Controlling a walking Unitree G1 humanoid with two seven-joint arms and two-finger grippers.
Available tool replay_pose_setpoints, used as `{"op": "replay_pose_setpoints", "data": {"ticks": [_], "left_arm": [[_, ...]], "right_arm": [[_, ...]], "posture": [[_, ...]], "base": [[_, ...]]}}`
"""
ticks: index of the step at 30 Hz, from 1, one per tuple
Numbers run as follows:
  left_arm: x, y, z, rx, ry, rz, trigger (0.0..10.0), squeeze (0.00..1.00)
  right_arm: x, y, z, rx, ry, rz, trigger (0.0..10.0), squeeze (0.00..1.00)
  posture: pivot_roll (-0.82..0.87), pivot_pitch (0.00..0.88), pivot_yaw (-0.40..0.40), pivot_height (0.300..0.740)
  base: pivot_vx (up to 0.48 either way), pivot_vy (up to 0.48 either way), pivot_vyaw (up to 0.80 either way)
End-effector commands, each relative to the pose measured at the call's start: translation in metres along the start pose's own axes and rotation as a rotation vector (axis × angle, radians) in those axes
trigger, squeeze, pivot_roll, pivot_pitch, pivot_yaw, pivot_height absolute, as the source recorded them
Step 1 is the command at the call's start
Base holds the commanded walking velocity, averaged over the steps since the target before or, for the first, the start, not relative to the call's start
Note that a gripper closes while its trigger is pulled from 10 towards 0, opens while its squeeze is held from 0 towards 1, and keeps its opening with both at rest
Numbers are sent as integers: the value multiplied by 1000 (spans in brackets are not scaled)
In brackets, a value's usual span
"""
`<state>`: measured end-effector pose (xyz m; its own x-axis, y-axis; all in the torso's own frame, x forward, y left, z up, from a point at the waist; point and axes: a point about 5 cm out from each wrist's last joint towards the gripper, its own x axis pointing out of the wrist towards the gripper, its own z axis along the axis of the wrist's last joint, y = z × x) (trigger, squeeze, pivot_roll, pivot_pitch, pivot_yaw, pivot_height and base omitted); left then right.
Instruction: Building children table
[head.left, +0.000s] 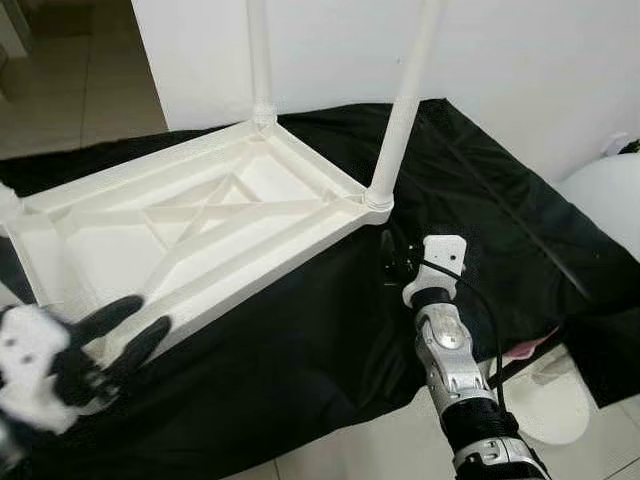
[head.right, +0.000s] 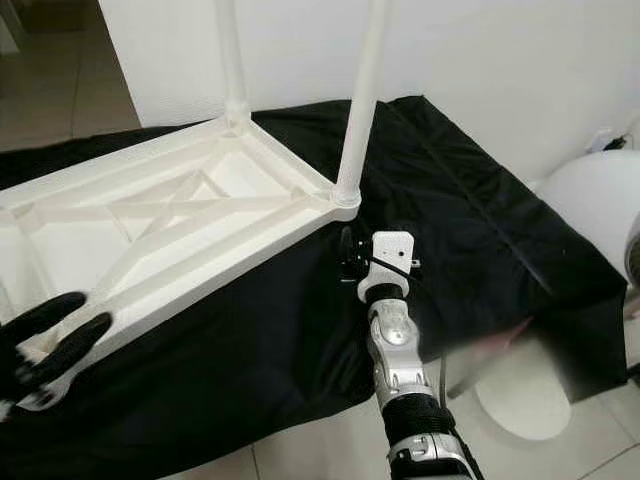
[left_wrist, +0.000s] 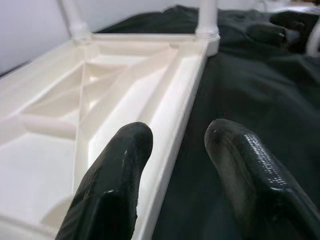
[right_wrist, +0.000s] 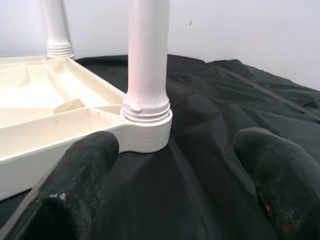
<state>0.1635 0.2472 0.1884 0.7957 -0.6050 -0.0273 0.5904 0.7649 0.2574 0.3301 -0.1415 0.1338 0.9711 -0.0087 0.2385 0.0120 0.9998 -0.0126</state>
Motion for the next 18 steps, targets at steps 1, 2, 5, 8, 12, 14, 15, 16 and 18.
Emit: {"op": "replay_pose_setpoints", "data": {"ticks": [1,2,5,8,12,14,15,16,18], "left_arm": [[-6,2,0,22,21,-23,10000,0],[-14,5,-1,14,44,-17,10000,0],[-33,14,0,26,99,31,10000,0],[-41,16,2,20,99,47,10000,0],[-51,19,2,16,121,82,10000,0],[-64,23,-1,-4,152,104,10000,0],[-67,24,-1,-12,156,106,10000,0],[-70,25,-1,-17,163,115,10000,0],[-73,26,-2,-17,179,124,10000,0]], "right_arm": [[1,2,-1,4,1,7,10000,0],[1,3,-1,4,1,9,10000,0],[3,3,-1,5,3,12,10000,0],[3,3,-2,5,2,14,10000,0],[4,3,-3,7,2,15,10000,0],[4,3,-4,8,2,15,10000,0],[4,4,-4,8,1,16,10000,0],[4,4,-4,9,2,16,10000,0],[3,4,-5,10,4,17,10000,0]], "posture": [[109,74,-35,740],[111,75,-37,740],[117,75,-38,740],[120,75,-37,740],[121,75,-36,740],[124,75,-35,740],[124,75,-35,740],[124,75,-35,740],[129,75,-32,740]], "base": [[0,0,0],[0,0,0],[0,0,0],[0,0,0],[0,0,0],[0,0,0],[0,0,0],[0,0,0],[0,0,0]]}}
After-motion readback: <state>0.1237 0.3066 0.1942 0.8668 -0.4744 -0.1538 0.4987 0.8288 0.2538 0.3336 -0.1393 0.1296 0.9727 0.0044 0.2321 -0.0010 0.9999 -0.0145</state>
